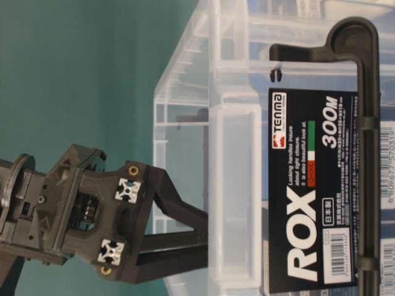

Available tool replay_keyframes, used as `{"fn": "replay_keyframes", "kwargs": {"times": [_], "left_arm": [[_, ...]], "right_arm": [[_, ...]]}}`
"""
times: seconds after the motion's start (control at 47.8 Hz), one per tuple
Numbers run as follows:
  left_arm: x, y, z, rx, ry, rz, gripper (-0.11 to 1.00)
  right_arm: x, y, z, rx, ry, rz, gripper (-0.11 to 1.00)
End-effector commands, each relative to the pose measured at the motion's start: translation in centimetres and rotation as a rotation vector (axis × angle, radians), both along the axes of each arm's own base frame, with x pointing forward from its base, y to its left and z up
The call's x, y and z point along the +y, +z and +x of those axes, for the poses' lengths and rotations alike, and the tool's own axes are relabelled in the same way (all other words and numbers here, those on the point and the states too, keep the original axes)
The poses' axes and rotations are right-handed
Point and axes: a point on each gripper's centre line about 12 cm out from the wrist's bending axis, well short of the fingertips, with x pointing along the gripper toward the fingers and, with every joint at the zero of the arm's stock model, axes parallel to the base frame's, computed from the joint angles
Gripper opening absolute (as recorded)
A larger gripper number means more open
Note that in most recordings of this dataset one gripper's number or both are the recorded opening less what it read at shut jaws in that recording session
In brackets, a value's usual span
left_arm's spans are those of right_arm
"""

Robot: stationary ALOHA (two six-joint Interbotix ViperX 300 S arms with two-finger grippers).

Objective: Pick the box from inside the plastic case
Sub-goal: 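Lower the right gripper and grasp the top-right black box in the case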

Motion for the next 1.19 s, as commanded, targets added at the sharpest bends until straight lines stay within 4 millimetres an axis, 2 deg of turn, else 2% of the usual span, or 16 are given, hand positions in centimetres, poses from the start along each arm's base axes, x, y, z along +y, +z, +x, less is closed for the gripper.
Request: {"fn": "replay_keyframes", "kwargs": {"times": [0.0,0.334,0.564,0.982,1.171], "left_arm": [[0.0,1.2,0.1,-0.028,0.0,0.0,-0.04],[0.0,1.5,0.0,-0.038,0.001,-0.014,-0.04],[0.0,1.5,0.0,-0.038,0.001,-0.014,-0.04],[0.0,1.4,0.0,-0.031,0.001,-0.014,-0.04],[0.0,1.4,0.0,-0.029,0.003,-0.014,-0.04]], "right_arm": [[0.5,0.1,0.4,-0.021,0.001,0.014,0.98],[0.5,-1.4,0.5,0.002,0.001,0.012,0.98],[-0.2,-2.4,0.5,0.021,-0.005,0.002,0.98],[-1.9,-3.1,0.3,0.028,-0.032,-0.003,0.98],[-2.1,-3.2,0.3,0.028,-0.033,-0.005,0.98]]}}
